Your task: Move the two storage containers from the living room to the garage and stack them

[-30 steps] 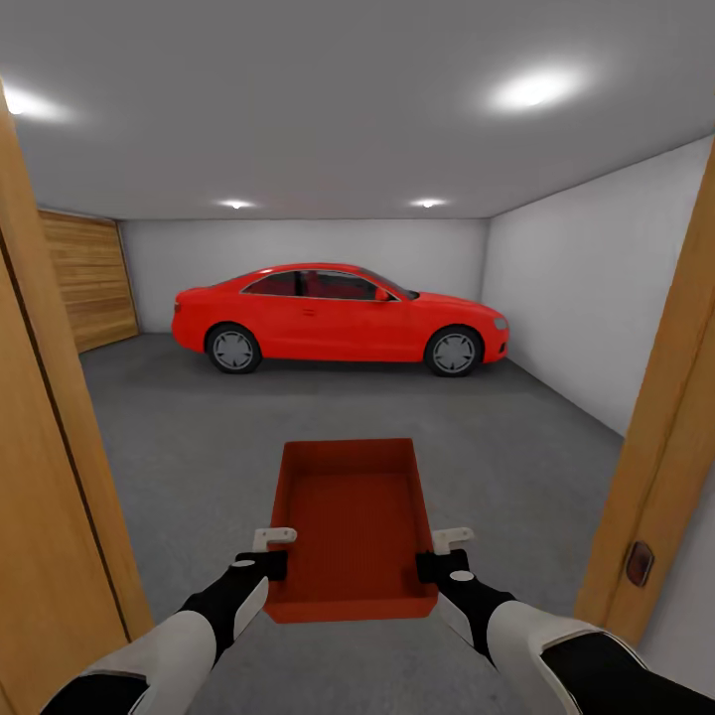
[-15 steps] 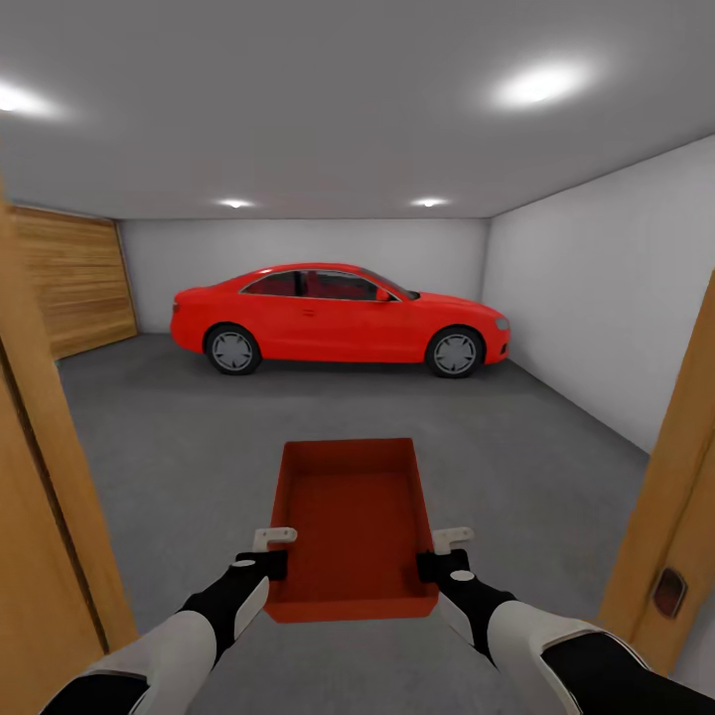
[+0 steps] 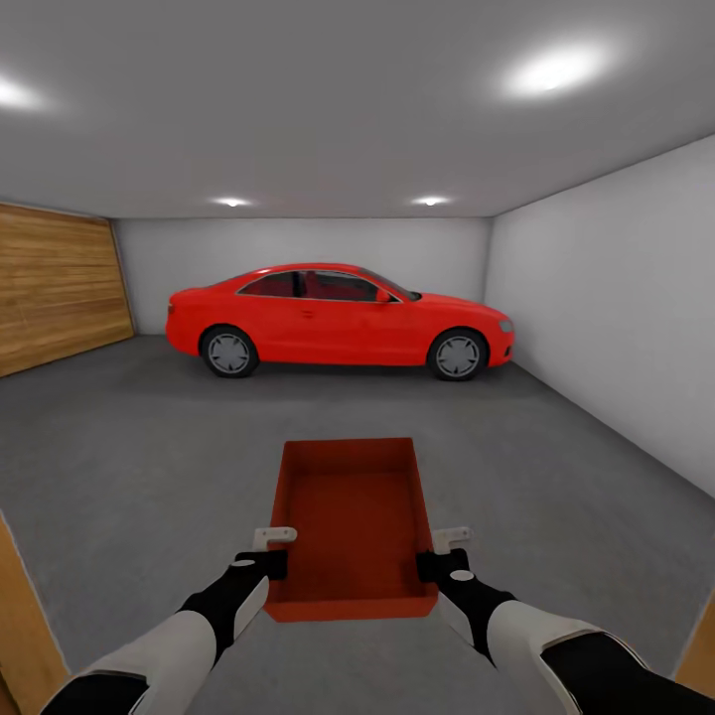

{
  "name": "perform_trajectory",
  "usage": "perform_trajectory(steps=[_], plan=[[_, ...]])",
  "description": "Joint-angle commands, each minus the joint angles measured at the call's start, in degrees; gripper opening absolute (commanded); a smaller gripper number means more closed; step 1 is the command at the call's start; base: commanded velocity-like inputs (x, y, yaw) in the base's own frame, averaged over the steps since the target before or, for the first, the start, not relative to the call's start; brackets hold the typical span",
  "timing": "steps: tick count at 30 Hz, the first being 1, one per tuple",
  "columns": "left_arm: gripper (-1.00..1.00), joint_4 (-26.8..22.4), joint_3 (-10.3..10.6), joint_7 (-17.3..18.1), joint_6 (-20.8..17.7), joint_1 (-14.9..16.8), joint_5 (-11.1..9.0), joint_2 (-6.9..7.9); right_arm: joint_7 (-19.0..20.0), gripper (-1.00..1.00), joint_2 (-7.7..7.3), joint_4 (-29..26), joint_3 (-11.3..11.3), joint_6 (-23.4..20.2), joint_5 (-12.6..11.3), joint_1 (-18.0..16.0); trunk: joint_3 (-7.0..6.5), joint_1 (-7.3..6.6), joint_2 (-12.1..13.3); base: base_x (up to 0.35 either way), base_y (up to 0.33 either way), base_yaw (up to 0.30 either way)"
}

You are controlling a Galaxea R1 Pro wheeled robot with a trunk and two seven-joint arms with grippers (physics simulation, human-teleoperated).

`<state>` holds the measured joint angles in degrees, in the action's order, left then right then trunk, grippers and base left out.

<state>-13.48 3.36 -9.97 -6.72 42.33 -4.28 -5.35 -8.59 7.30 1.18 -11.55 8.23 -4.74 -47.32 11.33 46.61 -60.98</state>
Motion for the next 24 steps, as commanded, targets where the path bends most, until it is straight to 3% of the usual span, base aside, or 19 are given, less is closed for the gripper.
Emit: perform_trajectory(steps=[1,14,24], plan=[[-1.00,-0.19,-1.30,-1.54,-0.40,0.03,0.76,-0.01,0.86,-1.00,1.75,0.05,1.44,0.14,0.17,-0.06,0.08,0.04,-0.05,0.321,0.000,0.000],[-1.00,-0.18,-1.33,-1.51,-0.40,0.03,0.76,-0.01,0.86,-1.00,1.75,0.05,1.44,0.15,0.17,-0.06,0.08,0.04,-0.05,0.318,0.000,0.000],[-1.00,-0.22,-1.29,-1.54,-0.40,0.03,0.70,-0.06,0.77,-1.00,1.75,0.05,1.44,0.15,0.17,-0.06,0.08,0.04,-0.05,0.048,0.000,0.000]])
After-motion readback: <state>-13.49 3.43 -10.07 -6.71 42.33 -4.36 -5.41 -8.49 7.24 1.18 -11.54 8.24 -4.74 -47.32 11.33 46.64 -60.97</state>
